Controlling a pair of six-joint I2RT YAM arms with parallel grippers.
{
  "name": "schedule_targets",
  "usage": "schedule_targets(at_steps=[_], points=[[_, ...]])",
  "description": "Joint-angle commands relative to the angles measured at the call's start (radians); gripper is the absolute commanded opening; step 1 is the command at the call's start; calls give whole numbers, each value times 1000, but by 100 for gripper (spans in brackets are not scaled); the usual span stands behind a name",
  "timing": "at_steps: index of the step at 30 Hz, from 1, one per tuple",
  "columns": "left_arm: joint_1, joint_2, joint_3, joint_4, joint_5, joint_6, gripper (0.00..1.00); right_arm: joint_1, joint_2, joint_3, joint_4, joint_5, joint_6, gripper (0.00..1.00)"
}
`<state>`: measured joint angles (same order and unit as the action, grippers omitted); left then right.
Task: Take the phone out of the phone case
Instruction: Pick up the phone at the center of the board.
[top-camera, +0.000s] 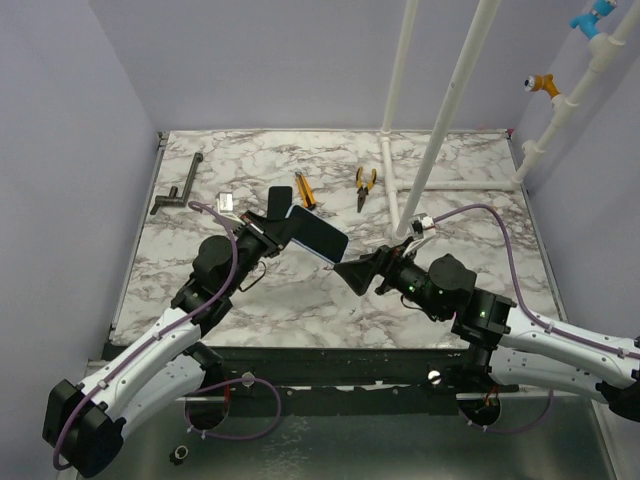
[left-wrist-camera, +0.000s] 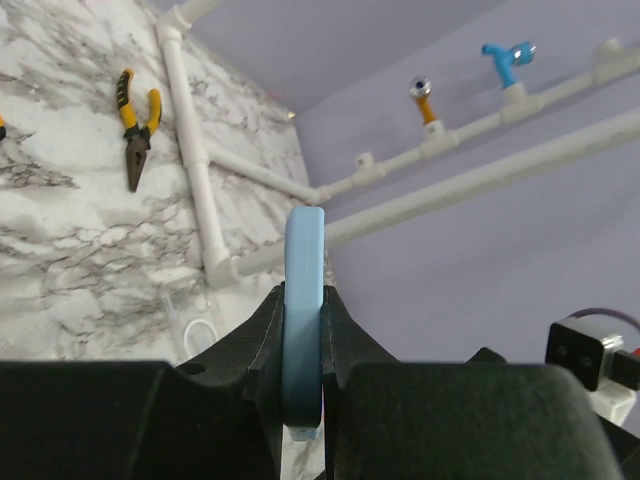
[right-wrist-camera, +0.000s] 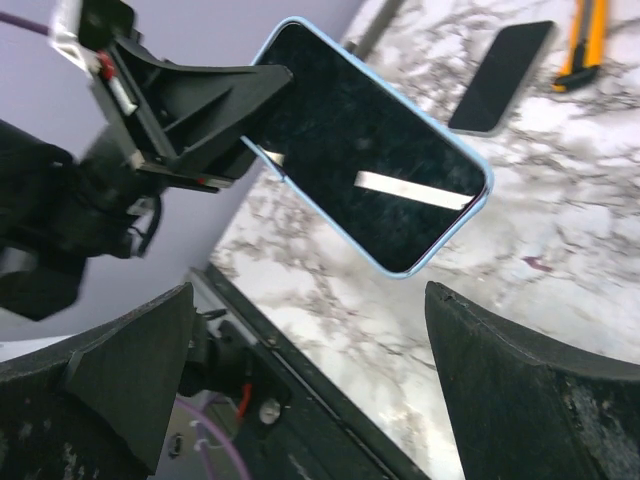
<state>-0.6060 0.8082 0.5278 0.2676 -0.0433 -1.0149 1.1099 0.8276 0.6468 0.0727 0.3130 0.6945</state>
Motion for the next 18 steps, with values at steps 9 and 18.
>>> schedule_targets(at_steps=[9, 18], points=[[86, -80, -81, 425, 70, -355, 0, -37, 1, -28, 212, -152, 112, 96], [86, -103, -85, 450, 92, -425, 0, -103, 52, -4, 287, -226, 134, 88]])
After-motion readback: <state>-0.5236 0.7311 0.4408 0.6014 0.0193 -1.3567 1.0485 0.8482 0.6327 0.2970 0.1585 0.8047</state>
